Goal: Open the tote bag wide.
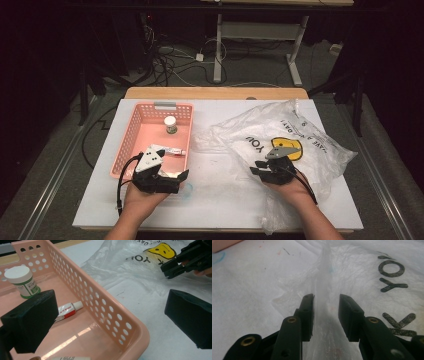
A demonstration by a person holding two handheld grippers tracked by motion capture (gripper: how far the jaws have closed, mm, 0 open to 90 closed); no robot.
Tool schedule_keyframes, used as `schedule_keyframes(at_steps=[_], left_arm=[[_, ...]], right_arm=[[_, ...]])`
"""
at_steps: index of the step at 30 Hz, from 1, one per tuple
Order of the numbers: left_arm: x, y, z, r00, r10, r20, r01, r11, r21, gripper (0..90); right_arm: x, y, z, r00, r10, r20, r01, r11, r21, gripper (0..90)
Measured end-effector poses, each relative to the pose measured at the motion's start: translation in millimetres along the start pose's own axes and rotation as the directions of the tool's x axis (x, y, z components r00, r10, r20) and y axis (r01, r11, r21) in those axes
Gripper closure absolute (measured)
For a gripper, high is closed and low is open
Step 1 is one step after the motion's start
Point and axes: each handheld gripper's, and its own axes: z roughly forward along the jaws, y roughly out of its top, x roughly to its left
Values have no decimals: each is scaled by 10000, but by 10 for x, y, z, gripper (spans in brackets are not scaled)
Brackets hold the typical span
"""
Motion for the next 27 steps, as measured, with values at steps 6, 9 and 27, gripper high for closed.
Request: schedule_keyframes(at_steps=[6,9,27], left_arm=[[3,0,-3,10000,1,22,-1,10000,-7,0],[8,0,-10,10000,-39,13,39,10000,-52,0],[4,-1,-10,9999,-54,135,55,10000,-79,0]], right_arm=[[86,-33,70,9988,-495,-20,496,9980,390,655],[117,-41,68,9977,-673,46,670,9968,431,656],[73,-45,-34,9991,-413,70,416,9979,-506,900]])
